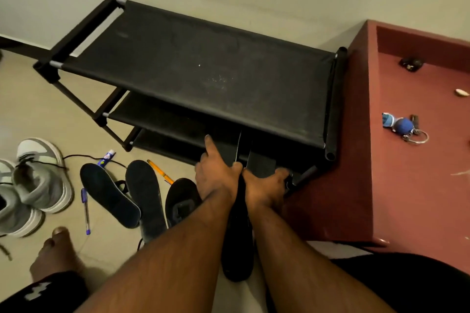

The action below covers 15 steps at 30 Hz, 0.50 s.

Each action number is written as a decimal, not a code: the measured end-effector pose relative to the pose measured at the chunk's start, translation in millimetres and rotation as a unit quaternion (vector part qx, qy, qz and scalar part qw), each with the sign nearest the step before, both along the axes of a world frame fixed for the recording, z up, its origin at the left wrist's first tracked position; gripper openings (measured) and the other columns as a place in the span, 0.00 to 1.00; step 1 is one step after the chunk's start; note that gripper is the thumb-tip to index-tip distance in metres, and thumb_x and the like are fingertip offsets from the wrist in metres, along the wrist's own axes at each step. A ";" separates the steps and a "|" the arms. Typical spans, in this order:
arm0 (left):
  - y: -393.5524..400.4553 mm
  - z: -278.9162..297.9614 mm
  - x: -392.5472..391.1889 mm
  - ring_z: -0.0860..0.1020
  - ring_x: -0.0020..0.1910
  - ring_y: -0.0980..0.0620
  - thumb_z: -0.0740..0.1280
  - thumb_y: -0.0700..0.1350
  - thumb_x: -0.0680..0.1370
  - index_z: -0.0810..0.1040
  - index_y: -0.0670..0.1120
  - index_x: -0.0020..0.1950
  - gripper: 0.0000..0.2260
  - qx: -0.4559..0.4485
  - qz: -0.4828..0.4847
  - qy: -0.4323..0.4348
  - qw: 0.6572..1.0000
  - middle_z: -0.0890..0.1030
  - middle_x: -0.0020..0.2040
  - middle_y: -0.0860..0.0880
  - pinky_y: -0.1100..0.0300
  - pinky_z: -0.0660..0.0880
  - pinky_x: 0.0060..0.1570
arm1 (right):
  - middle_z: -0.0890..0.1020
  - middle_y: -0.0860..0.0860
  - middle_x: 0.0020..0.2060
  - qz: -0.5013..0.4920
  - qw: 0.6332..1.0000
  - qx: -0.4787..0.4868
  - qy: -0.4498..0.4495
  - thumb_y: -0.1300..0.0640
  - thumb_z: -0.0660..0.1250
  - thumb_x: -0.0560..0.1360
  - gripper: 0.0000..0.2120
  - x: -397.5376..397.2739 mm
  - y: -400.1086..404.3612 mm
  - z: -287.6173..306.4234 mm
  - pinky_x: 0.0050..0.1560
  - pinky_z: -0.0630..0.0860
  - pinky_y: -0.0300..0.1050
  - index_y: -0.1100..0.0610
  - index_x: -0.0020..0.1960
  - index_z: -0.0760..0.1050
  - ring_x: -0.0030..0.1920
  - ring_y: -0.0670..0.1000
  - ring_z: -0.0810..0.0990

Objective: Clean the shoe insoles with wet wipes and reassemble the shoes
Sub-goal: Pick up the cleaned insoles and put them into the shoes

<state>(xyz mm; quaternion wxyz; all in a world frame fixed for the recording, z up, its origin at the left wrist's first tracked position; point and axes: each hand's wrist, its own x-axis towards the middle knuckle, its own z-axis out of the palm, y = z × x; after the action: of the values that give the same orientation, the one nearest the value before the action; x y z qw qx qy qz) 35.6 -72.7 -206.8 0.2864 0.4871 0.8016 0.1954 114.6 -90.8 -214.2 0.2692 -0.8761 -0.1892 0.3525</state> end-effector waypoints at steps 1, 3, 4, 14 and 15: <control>5.7 -3.8 2.7 0.76 0.61 0.42 0.73 0.52 0.73 0.51 0.51 0.80 0.42 0.009 -0.010 -0.001 1.000 0.78 0.61 0.43 0.47 0.75 0.61 | 0.77 0.54 0.58 -0.002 1.000 0.003 -0.003 0.43 0.74 0.67 0.35 1.5 5.1 -1.7 0.44 0.68 0.44 0.53 0.65 0.62 0.55 0.58 0.79; 15.5 -11.3 5.3 0.78 0.59 0.43 0.73 0.52 0.73 0.53 0.52 0.79 0.40 0.022 -0.021 -0.009 0.999 0.79 0.59 0.44 0.46 0.77 0.59 | 0.77 0.54 0.58 -0.011 1.000 0.009 -0.009 0.42 0.75 0.66 0.36 2.4 14.3 -7.3 0.45 0.70 0.46 0.53 0.65 0.62 0.55 0.58 0.79; 18.8 -13.8 5.5 0.78 0.59 0.43 0.73 0.51 0.73 0.54 0.52 0.78 0.40 0.028 -0.021 -0.017 0.999 0.79 0.59 0.44 0.46 0.78 0.58 | 0.78 0.54 0.59 -0.015 1.000 0.011 -0.011 0.41 0.75 0.65 0.37 2.4 17.2 -8.5 0.46 0.71 0.47 0.53 0.65 0.62 0.56 0.59 0.79; 6.4 -25.2 -9.3 0.74 0.66 0.50 0.70 0.51 0.78 0.60 0.52 0.77 0.31 0.065 0.012 -0.146 0.987 0.74 0.70 0.48 0.53 0.72 0.66 | 0.74 0.56 0.63 -0.022 0.994 0.093 -0.059 0.41 0.76 0.64 0.38 -1.9 3.0 -25.1 0.52 0.72 0.50 0.54 0.67 0.65 0.62 0.60 0.74; -2.8 -23.8 -15.6 0.74 0.66 0.51 0.69 0.51 0.79 0.61 0.51 0.77 0.29 0.066 0.026 -0.148 0.986 0.75 0.69 0.48 0.56 0.71 0.65 | 0.73 0.57 0.63 -0.032 0.992 0.107 -0.059 0.42 0.77 0.64 0.37 -5.7 -7.1 -25.5 0.53 0.71 0.50 0.55 0.66 0.66 0.62 0.60 0.73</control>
<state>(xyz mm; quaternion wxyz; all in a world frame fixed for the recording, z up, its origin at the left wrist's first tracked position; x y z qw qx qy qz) 20.0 -75.5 -230.6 0.3635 0.4502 0.7480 0.3252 109.0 -97.9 -239.7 0.3608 -0.8672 -0.2129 0.2693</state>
